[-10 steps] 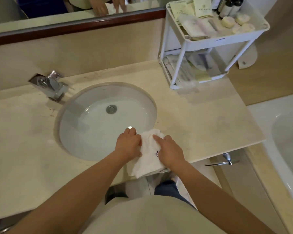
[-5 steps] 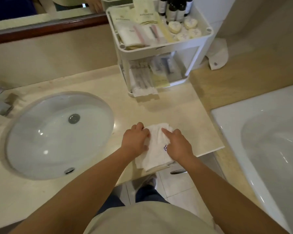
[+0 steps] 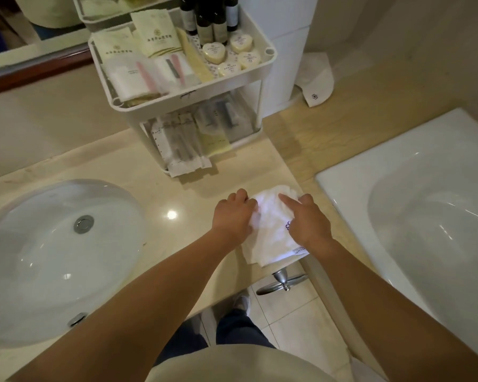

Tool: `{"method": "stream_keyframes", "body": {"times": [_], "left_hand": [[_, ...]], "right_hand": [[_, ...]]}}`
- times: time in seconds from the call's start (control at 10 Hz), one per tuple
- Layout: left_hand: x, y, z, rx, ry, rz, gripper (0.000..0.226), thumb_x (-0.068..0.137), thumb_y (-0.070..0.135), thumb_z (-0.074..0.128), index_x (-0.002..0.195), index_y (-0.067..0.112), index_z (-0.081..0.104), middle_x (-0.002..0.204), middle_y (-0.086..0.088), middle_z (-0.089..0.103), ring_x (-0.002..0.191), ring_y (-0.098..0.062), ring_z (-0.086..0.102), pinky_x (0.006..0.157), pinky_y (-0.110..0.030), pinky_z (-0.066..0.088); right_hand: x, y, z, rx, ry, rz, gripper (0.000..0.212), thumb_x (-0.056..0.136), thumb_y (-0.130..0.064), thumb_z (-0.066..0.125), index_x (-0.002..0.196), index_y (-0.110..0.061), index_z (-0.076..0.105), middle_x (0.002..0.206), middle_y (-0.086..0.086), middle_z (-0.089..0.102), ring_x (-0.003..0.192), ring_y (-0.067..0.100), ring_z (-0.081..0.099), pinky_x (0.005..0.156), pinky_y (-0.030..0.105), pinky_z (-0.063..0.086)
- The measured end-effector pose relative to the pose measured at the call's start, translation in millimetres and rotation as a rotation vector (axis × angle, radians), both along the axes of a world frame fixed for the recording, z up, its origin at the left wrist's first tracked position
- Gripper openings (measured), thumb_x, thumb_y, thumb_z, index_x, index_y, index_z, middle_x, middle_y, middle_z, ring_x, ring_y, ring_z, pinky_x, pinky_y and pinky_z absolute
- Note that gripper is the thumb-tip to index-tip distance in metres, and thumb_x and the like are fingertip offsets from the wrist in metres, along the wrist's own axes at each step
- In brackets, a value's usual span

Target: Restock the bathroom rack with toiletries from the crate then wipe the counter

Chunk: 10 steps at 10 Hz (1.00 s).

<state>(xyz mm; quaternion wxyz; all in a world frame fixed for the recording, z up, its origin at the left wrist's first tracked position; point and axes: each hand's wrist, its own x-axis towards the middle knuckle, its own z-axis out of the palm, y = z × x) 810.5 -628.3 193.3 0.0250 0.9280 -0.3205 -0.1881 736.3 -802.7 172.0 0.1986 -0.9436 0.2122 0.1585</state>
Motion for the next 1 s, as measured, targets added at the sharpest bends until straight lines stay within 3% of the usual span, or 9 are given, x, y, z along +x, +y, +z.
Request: {"method": "stream_keyframes", "body": {"times": [0.4, 0.5, 0.6, 0.7, 0.9, 1.0], "left_hand": [[16, -12, -8, 0.035, -0.027, 0.037, 0.054, 0.083, 0.034, 0.066, 0.132, 0.026, 0.045, 0.131, -0.001, 0.039, 0.114, -0.022, 0.044, 0.084, -0.03, 0.04], [14, -8, -12, 0.033, -0.058, 0.052, 0.055, 0.084, 0.04, 0.064, 0.134, 0.026, 0.044, 0.141, -0.002, 0.033, 0.122, -0.023, 0.04, 0.09, -0.032, 0.04], [8, -3, -15, 0.047, -0.046, 0.037, 0.058, 0.086, 0.043, 0.062, 0.137, 0.026, 0.041, 0.147, -0.003, 0.026, 0.13, -0.024, 0.032, 0.096, -0.033, 0.036], [1, 3, -16, 0.054, 0.012, 0.034, 0.073, 0.085, 0.046, 0.062, 0.146, 0.024, 0.029, 0.154, -0.004, 0.016, 0.14, -0.024, 0.019, 0.108, -0.034, 0.028], [-20, 21, -7, 0.045, 0.05, 0.068, 0.086, 0.089, 0.047, 0.06, 0.154, 0.02, 0.01, 0.162, -0.005, -0.002, 0.149, -0.024, -0.001, 0.118, -0.038, 0.013], [-34, 30, 3, 0.019, 0.096, 0.089, 0.083, 0.088, 0.046, 0.06, 0.152, 0.02, 0.014, 0.161, -0.007, 0.005, 0.148, -0.025, 0.008, 0.116, -0.04, 0.022]], "right_hand": [[19, -8, -6, -0.071, -0.006, 0.019, 0.072, 0.087, -0.007, 0.056, 0.147, -0.038, 0.032, 0.148, 0.003, 0.024, 0.122, 0.021, 0.044, 0.072, 0.03, 0.044], [15, -6, -8, -0.155, 0.017, 0.063, 0.072, 0.087, -0.01, 0.054, 0.149, -0.034, 0.026, 0.155, 0.007, 0.012, 0.129, 0.027, 0.035, 0.093, 0.037, 0.043], [6, -3, -11, -0.219, 0.088, 0.118, 0.07, 0.093, -0.019, 0.044, 0.154, -0.03, 0.01, 0.161, 0.008, -0.011, 0.146, 0.031, 0.007, 0.117, 0.043, 0.019], [-4, 3, -10, -0.211, 0.11, 0.117, 0.06, 0.102, -0.028, 0.03, 0.155, -0.026, 0.003, 0.161, 0.006, -0.02, 0.149, 0.027, -0.013, 0.12, 0.049, 0.0], [-25, 24, 4, -0.101, 0.107, 0.115, 0.061, 0.102, -0.035, 0.032, 0.155, -0.023, 0.005, 0.163, 0.005, -0.011, 0.149, 0.024, -0.013, 0.12, 0.048, -0.006], [-39, 38, 11, -0.077, 0.085, 0.11, 0.057, 0.102, -0.034, 0.031, 0.154, -0.023, 0.013, 0.163, 0.005, -0.006, 0.149, 0.023, -0.011, 0.12, 0.047, -0.003]]}}
